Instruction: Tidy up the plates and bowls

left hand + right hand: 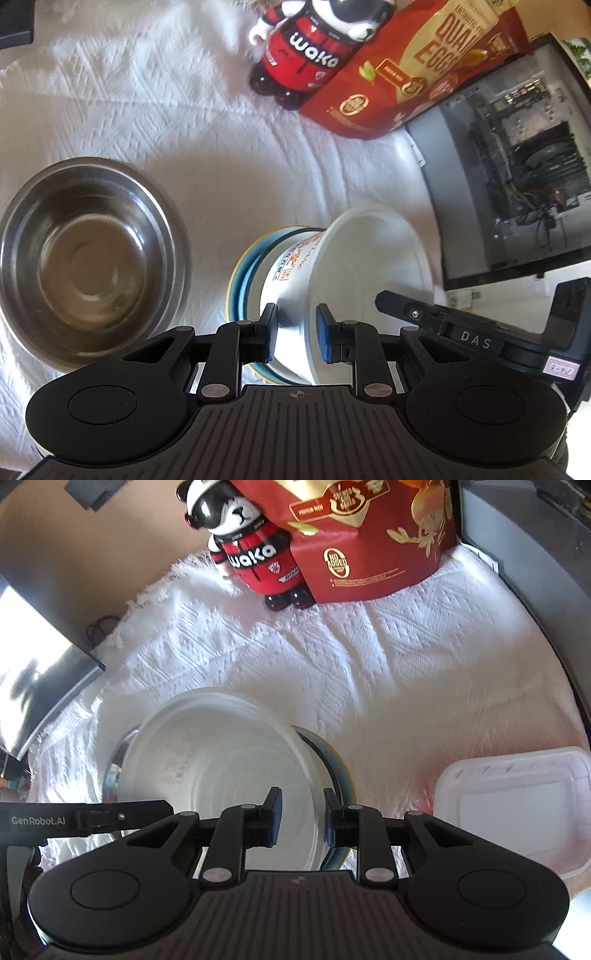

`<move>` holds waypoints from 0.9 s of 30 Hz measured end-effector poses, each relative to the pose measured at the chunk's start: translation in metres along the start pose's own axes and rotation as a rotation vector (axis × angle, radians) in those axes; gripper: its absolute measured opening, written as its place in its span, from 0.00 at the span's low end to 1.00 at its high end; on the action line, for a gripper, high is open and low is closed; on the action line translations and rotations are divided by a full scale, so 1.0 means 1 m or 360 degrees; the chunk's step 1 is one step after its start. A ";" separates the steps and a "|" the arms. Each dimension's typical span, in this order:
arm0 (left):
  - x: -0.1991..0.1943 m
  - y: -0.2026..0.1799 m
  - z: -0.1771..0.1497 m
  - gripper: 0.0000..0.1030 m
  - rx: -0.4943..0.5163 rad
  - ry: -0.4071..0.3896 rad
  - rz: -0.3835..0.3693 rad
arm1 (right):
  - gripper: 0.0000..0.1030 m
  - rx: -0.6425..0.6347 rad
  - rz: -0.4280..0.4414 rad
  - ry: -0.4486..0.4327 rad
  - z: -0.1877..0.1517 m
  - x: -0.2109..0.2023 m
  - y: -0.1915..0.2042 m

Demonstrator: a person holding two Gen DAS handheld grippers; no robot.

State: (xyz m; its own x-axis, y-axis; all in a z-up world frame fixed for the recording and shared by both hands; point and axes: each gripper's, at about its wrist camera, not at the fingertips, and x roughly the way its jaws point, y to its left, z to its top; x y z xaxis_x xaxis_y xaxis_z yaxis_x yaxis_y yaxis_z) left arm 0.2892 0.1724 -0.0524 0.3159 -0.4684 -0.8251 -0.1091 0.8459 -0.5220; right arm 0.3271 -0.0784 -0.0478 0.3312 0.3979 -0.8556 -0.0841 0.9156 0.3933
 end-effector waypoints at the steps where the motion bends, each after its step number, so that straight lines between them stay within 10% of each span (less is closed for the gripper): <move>1: -0.001 -0.001 0.000 0.26 -0.0010 0.0007 -0.0015 | 0.24 0.0002 0.0005 -0.0013 0.000 -0.003 0.000; 27: -0.030 0.016 -0.006 0.25 0.0043 -0.0156 0.0009 | 0.27 -0.0239 -0.0203 -0.0271 -0.014 -0.027 0.027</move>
State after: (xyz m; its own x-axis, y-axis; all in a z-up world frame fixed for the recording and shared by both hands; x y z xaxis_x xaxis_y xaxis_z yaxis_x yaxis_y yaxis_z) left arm 0.2722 0.1985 -0.0377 0.4060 -0.4379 -0.8021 -0.0862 0.8555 -0.5106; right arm 0.3033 -0.0639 -0.0190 0.5002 0.2749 -0.8211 -0.1660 0.9611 0.2207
